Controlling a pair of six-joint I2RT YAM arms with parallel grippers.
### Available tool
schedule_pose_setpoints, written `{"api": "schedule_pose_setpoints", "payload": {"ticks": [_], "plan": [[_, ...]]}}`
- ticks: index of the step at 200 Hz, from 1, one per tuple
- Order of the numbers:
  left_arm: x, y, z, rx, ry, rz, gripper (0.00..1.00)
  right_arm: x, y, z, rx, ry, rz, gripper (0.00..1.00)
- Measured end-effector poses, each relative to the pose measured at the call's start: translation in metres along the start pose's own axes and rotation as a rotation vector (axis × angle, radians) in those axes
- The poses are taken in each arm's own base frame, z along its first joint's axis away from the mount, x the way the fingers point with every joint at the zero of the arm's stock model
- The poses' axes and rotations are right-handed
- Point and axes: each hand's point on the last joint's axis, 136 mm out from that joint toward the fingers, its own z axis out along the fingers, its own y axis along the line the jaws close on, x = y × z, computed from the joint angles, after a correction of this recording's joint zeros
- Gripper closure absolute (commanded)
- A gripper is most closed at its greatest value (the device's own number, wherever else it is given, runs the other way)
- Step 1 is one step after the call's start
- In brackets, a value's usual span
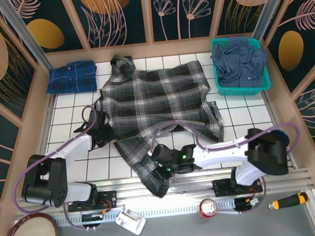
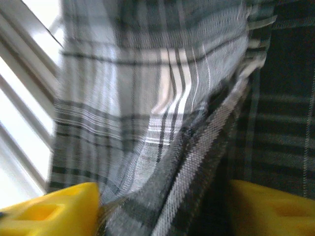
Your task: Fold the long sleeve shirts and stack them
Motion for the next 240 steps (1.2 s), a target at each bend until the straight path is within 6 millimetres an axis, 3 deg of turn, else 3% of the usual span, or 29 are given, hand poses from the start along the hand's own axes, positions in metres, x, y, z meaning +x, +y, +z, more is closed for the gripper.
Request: {"api": "schedule_pose_setpoints", "payload": {"ticks": [11, 24, 48, 71, 81, 102, 115, 128, 140, 156, 172, 199, 223, 240], "plan": [[-0.002, -0.001, -0.003, 0.006, -0.011, 0.007, 1.00, 0.004, -0.009, 0.005, 0.040, 0.024, -0.003, 0.79], [-0.003, -0.002, -0.006, 0.014, -0.024, 0.002, 1.00, -0.002, -0.021, 0.006, 0.094, 0.009, 0.010, 0.87], [-0.003, 0.001, -0.011, 0.019, -0.042, 0.004, 1.00, -0.036, -0.042, 0.000, 0.170, -0.099, 0.025, 0.89], [-0.001, 0.008, -0.014, 0.000, -0.053, 0.004, 1.00, -0.064, -0.046, -0.004, 0.178, -0.206, -0.014, 0.86], [-0.001, 0.012, -0.015, -0.014, -0.059, 0.004, 1.00, -0.070, -0.045, -0.005, 0.168, -0.225, -0.022, 0.78], [0.001, 0.022, -0.016, -0.053, -0.066, 0.005, 1.00, -0.069, -0.040, -0.005, 0.136, -0.217, -0.021, 0.42], [0.002, 0.028, -0.016, -0.079, -0.069, 0.007, 1.00, -0.063, -0.034, -0.010, 0.109, -0.205, -0.004, 0.29], [0.002, 0.033, -0.017, -0.105, -0.073, 0.009, 1.00, -0.057, -0.031, -0.031, 0.086, -0.225, 0.050, 0.17], [0.000, 0.038, -0.017, -0.123, -0.080, 0.002, 1.00, -0.058, -0.035, -0.063, 0.057, -0.295, 0.135, 0.15], [-0.004, 0.042, -0.018, -0.136, -0.089, -0.010, 1.00, -0.063, -0.071, -0.108, 0.055, -0.430, 0.376, 0.02], [-0.005, 0.046, -0.017, -0.146, -0.089, -0.018, 1.00, -0.053, -0.126, -0.128, 0.135, -0.499, 0.610, 0.01], [-0.006, 0.046, -0.016, -0.148, -0.090, -0.022, 1.00, -0.014, -0.201, -0.117, 0.352, -0.403, 0.882, 0.04], [-0.005, 0.048, -0.015, -0.150, -0.090, -0.025, 1.00, 0.010, -0.252, -0.109, 0.476, -0.330, 1.014, 0.16], [-0.004, 0.051, -0.014, -0.154, -0.089, -0.031, 1.00, 0.020, -0.277, -0.104, 0.554, -0.271, 1.057, 0.30]]}}
